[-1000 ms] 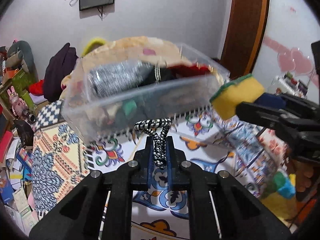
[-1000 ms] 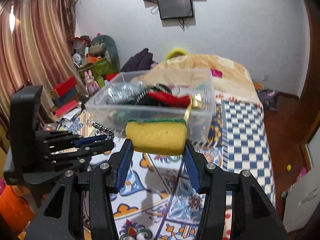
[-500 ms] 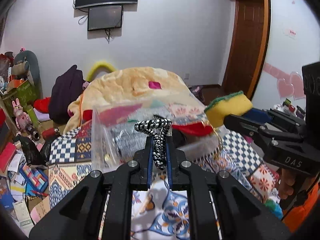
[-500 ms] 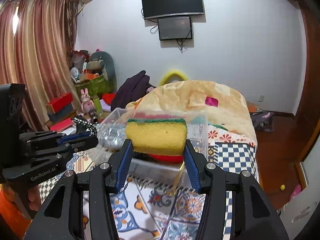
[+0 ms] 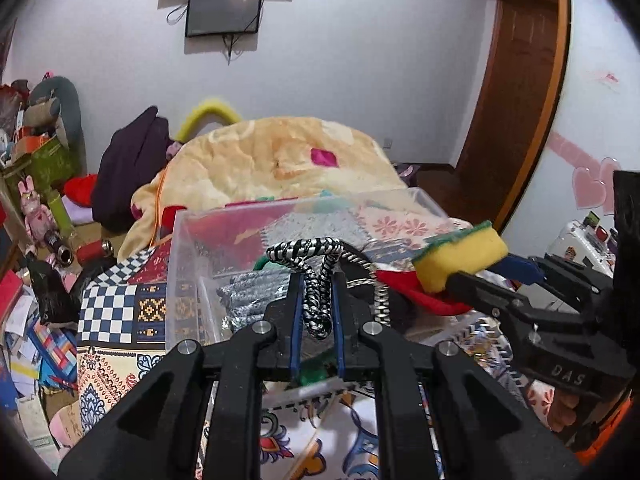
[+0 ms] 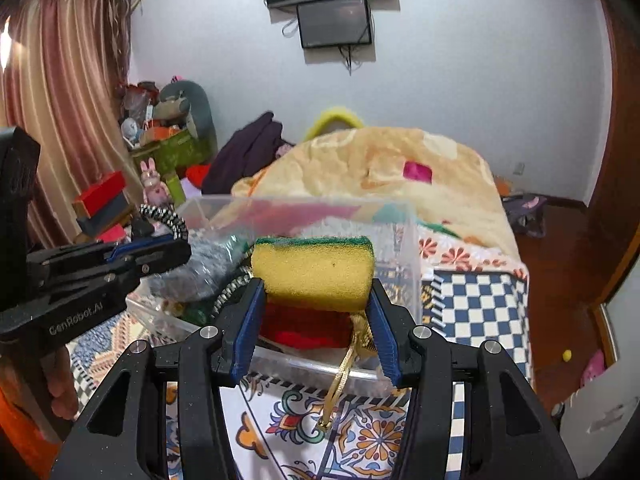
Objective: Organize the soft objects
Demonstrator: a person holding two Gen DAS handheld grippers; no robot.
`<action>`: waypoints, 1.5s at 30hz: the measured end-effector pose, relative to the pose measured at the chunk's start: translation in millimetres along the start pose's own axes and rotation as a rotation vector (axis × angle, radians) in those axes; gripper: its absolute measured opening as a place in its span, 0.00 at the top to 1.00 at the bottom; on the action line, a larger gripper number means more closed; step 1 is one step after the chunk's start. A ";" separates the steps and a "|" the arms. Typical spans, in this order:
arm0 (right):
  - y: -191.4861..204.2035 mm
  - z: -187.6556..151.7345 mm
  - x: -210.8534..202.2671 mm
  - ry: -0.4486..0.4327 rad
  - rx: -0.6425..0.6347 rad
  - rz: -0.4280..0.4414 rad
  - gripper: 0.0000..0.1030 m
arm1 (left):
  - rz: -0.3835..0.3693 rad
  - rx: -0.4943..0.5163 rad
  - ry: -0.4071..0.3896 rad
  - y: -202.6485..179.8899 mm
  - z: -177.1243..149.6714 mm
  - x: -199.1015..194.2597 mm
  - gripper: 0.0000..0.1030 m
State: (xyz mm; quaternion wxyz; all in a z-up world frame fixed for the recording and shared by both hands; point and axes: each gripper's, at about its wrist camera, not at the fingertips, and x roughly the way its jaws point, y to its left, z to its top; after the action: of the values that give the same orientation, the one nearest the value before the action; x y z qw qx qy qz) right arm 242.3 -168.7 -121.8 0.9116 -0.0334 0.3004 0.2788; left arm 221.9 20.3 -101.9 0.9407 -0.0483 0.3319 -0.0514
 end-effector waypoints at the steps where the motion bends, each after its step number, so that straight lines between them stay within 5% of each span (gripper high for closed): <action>1: 0.9 -1.5 3.8 0.012 -0.002 0.000 0.54 | 0.001 -0.009 0.009 2.8 -0.5 4.2 0.88; 10: 2.6 -3.7 13.2 0.035 -0.012 -0.021 0.44 | 0.002 -0.036 0.027 7.5 -5.6 16.2 0.47; 18: 0.2 -1.5 2.1 0.020 -0.011 -0.025 0.37 | -0.017 -0.053 0.002 10.4 -7.3 -3.8 0.45; 29: 5.7 17.3 -68.8 -0.152 -0.012 -0.013 0.36 | -0.047 -0.034 -0.192 -0.3 3.6 -98.6 0.42; 41: 24.1 26.4 -156.9 -0.367 -0.021 0.006 0.18 | -0.014 0.023 -0.400 -22.3 7.0 -197.1 0.24; 45: 27.3 27.1 -168.0 -0.397 -0.010 0.018 0.04 | 0.017 0.047 -0.446 -32.3 4.5 -216.2 0.10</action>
State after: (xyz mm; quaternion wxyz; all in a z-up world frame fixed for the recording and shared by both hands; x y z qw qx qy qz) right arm 130.6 -221.6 -1.6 0.9501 0.0202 0.1138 0.2896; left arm 55.3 16.4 39.5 0.9920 -0.0338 0.1148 -0.0393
